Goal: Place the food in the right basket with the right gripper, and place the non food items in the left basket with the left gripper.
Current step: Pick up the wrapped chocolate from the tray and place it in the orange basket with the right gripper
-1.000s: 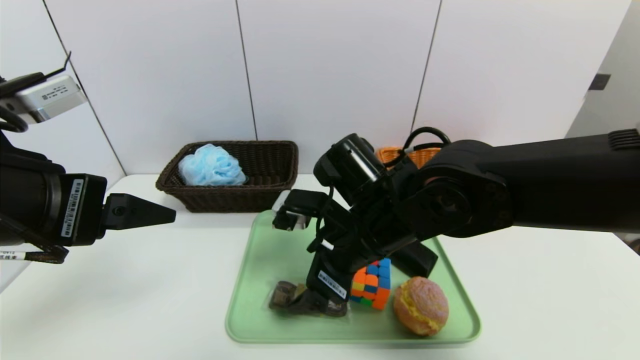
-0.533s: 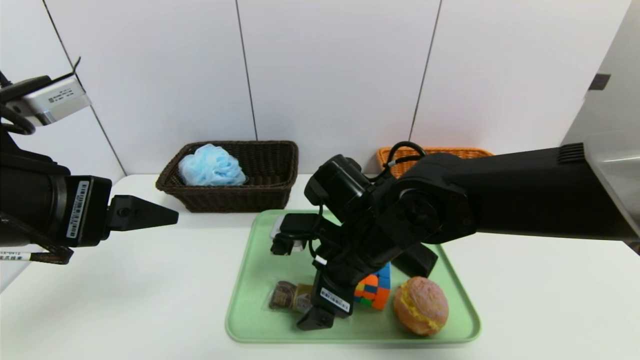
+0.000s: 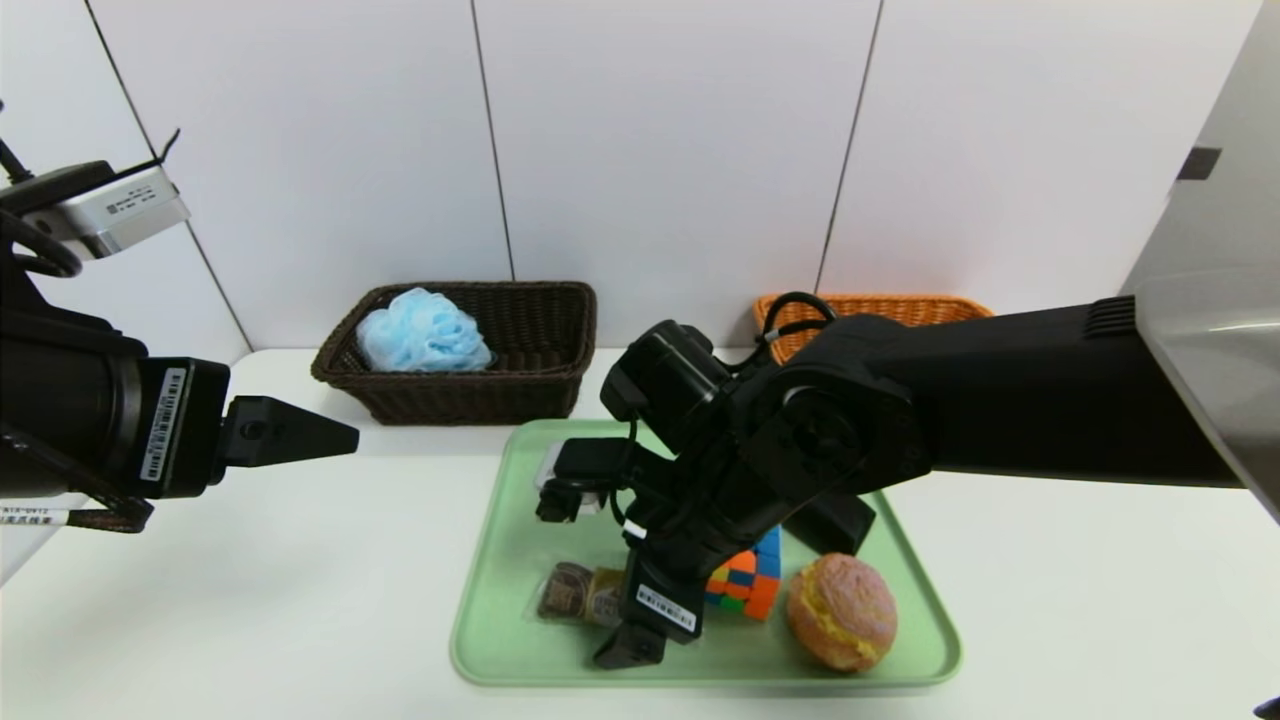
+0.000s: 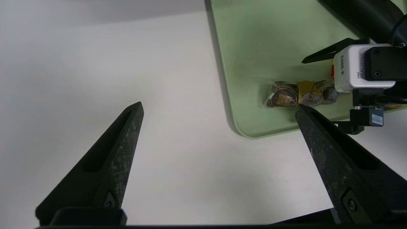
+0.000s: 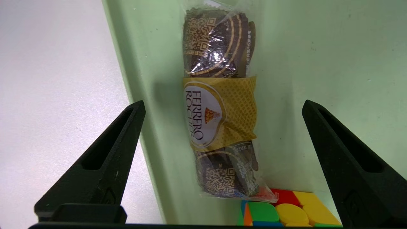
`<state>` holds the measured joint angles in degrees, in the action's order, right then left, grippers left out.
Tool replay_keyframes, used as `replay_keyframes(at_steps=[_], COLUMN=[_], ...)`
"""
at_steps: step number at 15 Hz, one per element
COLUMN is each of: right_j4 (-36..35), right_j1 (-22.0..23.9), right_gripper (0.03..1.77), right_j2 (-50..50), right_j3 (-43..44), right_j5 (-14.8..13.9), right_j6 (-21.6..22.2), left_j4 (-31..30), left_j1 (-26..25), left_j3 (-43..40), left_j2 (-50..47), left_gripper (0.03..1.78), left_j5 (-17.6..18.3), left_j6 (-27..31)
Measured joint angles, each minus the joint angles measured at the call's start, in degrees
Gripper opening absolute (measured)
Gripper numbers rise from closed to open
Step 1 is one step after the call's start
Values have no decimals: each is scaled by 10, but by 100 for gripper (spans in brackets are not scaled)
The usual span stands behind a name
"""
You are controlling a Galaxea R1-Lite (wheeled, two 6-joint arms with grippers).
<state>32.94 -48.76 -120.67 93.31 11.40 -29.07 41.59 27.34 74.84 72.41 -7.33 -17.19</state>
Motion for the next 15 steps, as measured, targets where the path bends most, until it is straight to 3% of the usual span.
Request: replay_keyframes(at_steps=[6,15], right_j4=[0,-3], right_j1=[-4,-5], right_gripper=[170,170], right_j2=[-12,-23], right_j3=[-1,0], right_j5=[-47,-45], right_j6=[-23,-15], left_j4=[0,0], left_j1=[0,0], left_j3=[0,-1], left_j2=[3,3], left_gripper=[169,169], left_j5=[0,0], left_j6=[1,0])
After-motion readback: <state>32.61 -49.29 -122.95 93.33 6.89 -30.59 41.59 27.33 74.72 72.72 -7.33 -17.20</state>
